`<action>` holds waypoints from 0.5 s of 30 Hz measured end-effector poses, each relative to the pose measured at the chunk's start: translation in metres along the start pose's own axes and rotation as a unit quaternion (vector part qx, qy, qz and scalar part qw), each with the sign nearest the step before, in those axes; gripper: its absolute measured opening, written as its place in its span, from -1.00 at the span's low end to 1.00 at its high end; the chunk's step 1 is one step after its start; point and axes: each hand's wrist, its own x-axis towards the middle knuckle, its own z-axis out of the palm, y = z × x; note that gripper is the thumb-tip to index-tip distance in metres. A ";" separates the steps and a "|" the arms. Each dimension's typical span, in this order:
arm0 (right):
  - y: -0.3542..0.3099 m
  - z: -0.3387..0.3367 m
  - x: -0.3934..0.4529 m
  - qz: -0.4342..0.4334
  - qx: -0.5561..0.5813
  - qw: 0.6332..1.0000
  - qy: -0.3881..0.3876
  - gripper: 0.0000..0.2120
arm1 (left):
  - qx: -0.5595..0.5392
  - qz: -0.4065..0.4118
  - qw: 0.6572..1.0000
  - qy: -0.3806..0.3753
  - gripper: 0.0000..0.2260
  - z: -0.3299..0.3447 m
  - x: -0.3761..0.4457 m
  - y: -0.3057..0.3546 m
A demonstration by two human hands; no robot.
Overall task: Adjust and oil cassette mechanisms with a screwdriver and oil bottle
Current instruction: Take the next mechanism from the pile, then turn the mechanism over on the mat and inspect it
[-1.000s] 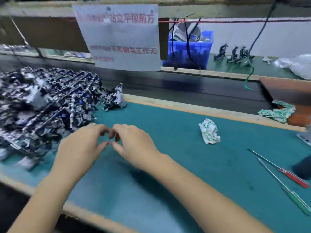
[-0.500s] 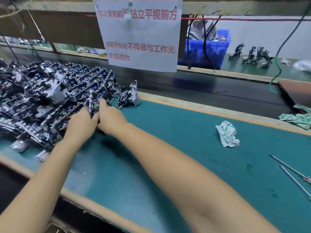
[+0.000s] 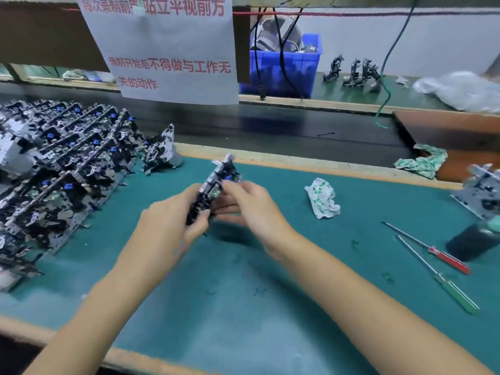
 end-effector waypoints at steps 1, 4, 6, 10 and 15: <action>0.001 -0.020 -0.010 -0.008 0.018 0.999 0.025 -0.85 | 0.006 0.037 0.999 -0.010 -0.77 0.008 -0.003 0.018; 0.005 -0.074 -0.047 -0.034 0.047 0.995 0.084 -0.77 | 0.035 0.157 0.987 0.002 -0.69 0.036 -0.010 0.062; 0.009 -0.105 -0.072 -0.031 0.067 0.991 0.110 -0.73 | 0.076 0.224 0.971 0.029 -0.69 0.058 -0.013 0.085; 0.018 -0.157 -0.113 0.025 0.074 0.984 0.158 -0.50 | 0.132 0.307 0.941 0.056 -0.60 0.100 -0.025 0.119; 0.035 -0.197 -0.153 0.119 0.056 0.977 0.170 -0.76 | 0.111 0.394 0.911 0.058 -0.68 0.127 -0.048 0.135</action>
